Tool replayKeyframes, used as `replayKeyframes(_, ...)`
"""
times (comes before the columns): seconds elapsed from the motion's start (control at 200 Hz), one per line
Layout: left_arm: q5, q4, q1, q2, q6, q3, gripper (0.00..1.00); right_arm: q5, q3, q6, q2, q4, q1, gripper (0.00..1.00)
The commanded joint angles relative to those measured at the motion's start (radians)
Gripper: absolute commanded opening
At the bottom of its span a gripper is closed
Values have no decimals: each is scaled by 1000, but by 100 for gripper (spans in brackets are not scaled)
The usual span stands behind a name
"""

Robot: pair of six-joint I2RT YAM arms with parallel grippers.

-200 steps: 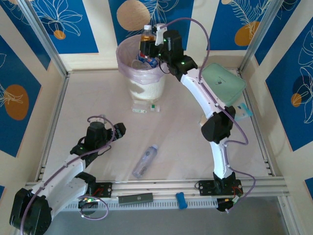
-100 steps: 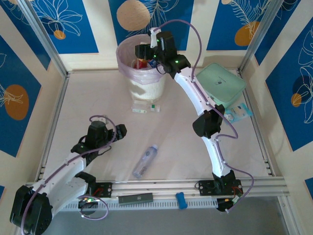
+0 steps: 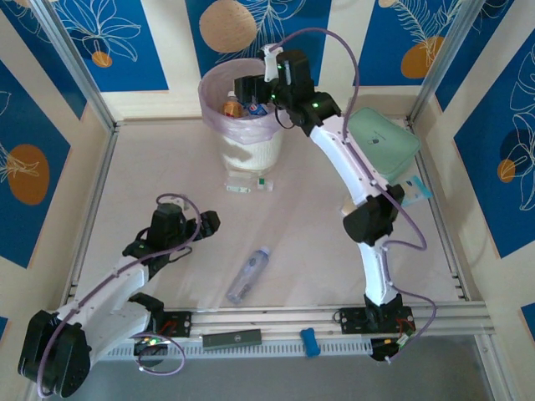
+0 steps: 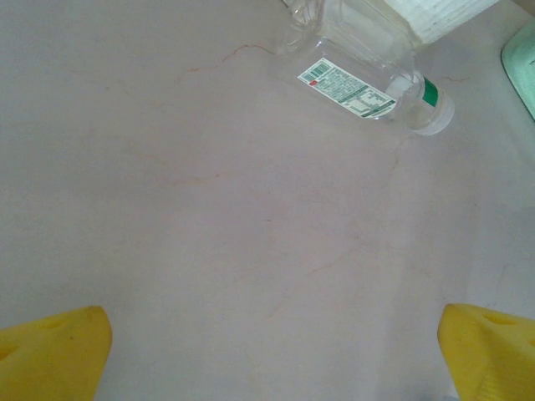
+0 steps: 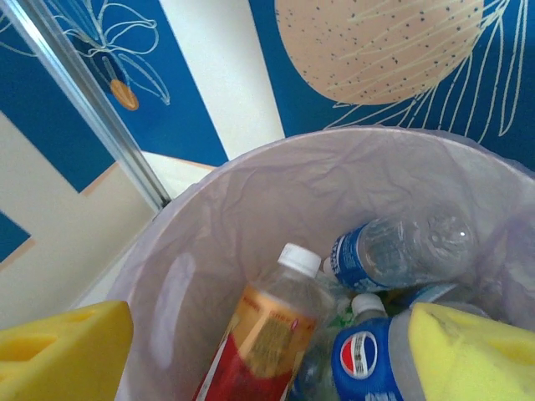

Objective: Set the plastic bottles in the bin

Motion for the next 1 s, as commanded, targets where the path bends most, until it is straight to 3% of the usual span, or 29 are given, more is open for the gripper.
replayKeyframes(0.0,46,-7,6,16,15,37,100,-18,-157,-36,-143,64,24,87)
replayKeyframes(0.395,160,-102,-71,65,68,70,100,28,-920,108,-597,292,33,97)
replayKeyframes(0.81,135,-255,-311,122,123,112,100,161,-1387,385,-767,308,31,99)
replayKeyframes(0.995,89,-307,-418,164,159,149,100,226,-1500,526,-774,324,32,99)
